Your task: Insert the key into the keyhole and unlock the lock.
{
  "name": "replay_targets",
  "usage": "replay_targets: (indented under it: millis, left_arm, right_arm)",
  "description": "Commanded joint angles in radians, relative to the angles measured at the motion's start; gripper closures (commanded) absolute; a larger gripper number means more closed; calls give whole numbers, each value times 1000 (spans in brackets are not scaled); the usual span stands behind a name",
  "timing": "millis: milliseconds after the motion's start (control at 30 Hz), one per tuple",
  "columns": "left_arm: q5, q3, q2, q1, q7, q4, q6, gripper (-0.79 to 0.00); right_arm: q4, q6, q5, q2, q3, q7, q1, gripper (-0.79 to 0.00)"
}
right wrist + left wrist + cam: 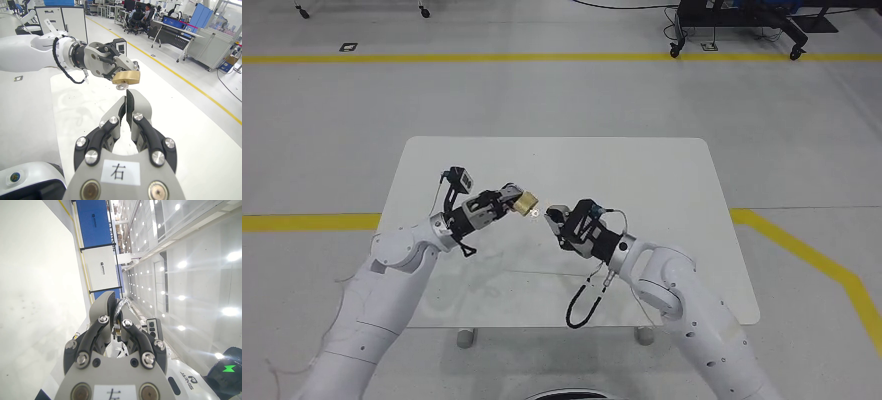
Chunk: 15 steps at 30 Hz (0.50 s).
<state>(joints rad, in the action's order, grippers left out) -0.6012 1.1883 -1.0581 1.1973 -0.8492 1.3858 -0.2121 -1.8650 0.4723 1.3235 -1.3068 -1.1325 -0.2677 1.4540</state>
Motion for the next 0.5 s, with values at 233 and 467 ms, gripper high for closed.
replay_targets:
  millis: [233, 467]
  left_arm:
    - [435, -75, 12, -39, -4, 23, 130, 0]
    - [641, -217, -12, -117, -7, -32, 266, 0]
  right_arm:
    - [-115, -4, -4, 34, -198, 66, 159, -785]
    - [-163, -3, -2, 45, -268, 81, 234, -785]
